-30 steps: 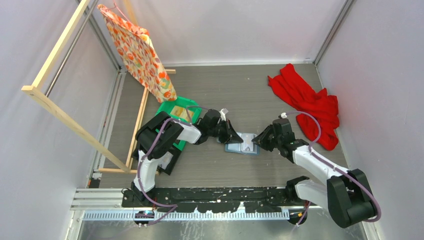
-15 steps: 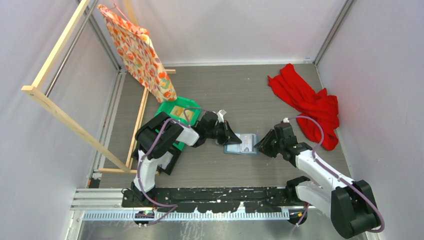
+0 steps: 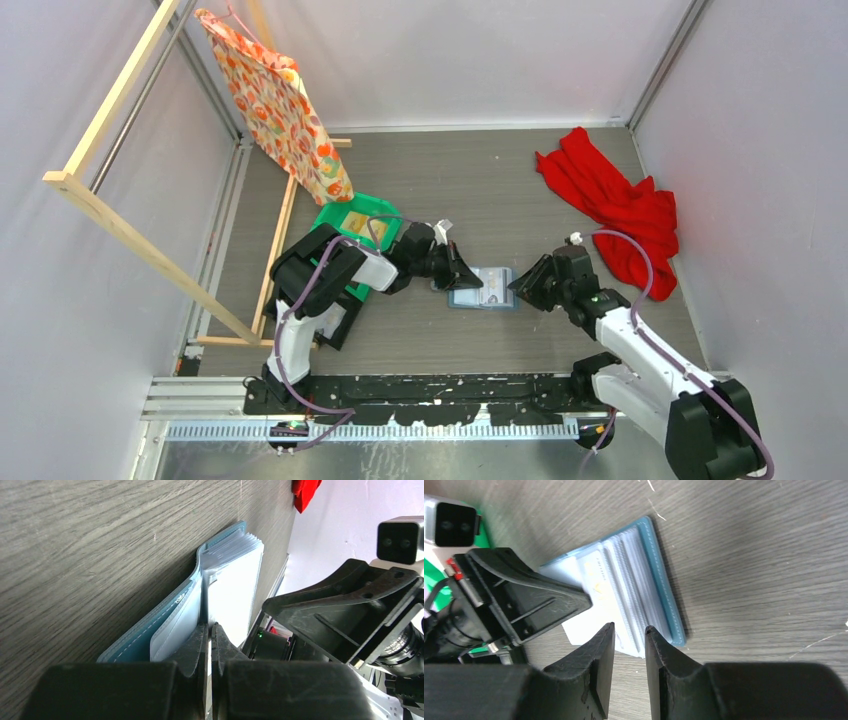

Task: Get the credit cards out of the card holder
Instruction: Remove the credit card from the card holder.

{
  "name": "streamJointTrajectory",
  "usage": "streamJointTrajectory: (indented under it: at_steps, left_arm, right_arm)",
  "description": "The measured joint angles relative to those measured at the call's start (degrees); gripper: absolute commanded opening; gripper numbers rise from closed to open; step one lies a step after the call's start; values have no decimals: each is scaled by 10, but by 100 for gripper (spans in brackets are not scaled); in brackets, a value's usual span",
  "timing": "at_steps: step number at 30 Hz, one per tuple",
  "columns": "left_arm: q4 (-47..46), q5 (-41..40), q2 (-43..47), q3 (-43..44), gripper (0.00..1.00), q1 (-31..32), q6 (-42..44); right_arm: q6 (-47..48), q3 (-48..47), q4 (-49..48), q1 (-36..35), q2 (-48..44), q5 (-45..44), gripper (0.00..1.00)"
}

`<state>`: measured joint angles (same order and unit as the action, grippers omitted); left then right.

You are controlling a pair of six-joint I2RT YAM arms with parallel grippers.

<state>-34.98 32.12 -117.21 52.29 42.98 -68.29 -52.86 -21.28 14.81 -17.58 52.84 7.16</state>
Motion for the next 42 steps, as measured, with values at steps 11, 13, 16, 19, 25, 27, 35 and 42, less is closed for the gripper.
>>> streamJointTrajectory:
  at_steps: [11, 13, 16, 19, 25, 27, 35, 42]
  left_arm:
    - [-4, 17, 0, -4, 1, -4, 0]
    - [-5, 22, 0, -4, 1, -5, 0]
    - [-6, 27, 0, -5, 1, -7, 0]
    - [-8, 32, 0, -6, 1, -10, 0]
    - [-15, 44, -3, -8, 1, -14, -1]
    - [-17, 48, -5, -8, 1, -15, -1]
    - [-8, 66, -7, -3, 1, -22, 16]
    - [61, 94, -7, 28, 1, -30, 70]
  right_arm:
    - [-15, 14, -90, 0, 40, 35, 34]
    - [-19, 19, -108, 0, 56, 43, 34]
    - [-21, 19, -130, 0, 67, 48, 34]
    - [-21, 19, -145, 0, 77, 52, 34]
    - [-21, 20, -179, 0, 101, 61, 35]
    - [-21, 20, -184, 0, 105, 63, 36]
    - [-6, 20, -203, 0, 120, 65, 28]
    - [4, 18, -234, 1, 148, 65, 18]
